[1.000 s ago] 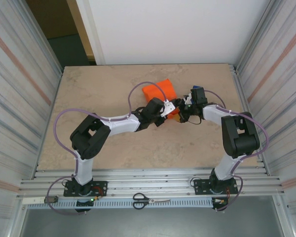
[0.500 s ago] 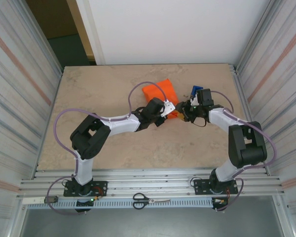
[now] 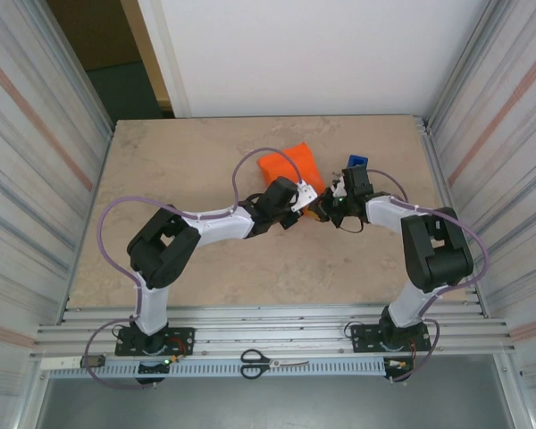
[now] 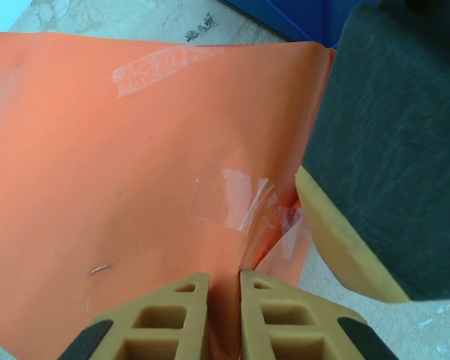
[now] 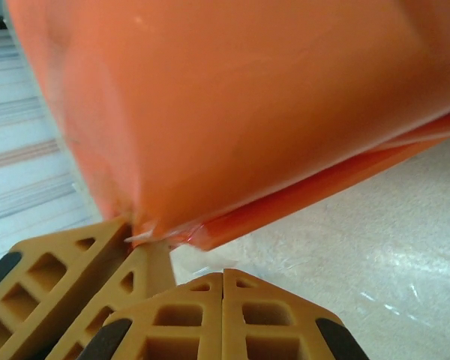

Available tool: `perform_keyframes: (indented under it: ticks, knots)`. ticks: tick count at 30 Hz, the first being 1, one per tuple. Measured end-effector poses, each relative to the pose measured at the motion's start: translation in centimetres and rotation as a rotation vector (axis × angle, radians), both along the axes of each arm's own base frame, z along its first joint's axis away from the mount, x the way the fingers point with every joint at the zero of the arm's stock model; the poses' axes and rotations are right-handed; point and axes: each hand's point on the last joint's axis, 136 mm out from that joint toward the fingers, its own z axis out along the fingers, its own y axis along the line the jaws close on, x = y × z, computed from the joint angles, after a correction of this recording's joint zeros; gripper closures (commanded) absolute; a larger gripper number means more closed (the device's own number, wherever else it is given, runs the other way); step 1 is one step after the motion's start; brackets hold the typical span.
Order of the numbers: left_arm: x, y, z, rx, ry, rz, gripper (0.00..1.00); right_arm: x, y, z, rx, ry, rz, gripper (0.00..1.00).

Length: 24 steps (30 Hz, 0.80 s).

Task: Wrap the gift box in paper
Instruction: Stick the wrapping paper to the gift box.

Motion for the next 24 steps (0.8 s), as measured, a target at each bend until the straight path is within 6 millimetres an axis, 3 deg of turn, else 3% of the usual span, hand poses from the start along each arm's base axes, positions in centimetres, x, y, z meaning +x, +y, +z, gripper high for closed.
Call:
perform_keyframes:
  ticks: [7,15,24]
  knots:
    - [0.0,0.0,0.0,0.0,0.0,0.002,0.87,1.5,0.4,0.4,0.018,-0.042,-0.013,0.98]
    - [0.1,-0.1,0.0,0.0,-0.004,0.005,0.87,1.7,0.5,0.3,0.036,-0.024,-0.019,0.93]
    - [0.3,-0.3,-0.1,-0.006,-0.009,0.005,0.88,1.2,-0.6,0.8,-0.023,-0.064,-0.037,0.96]
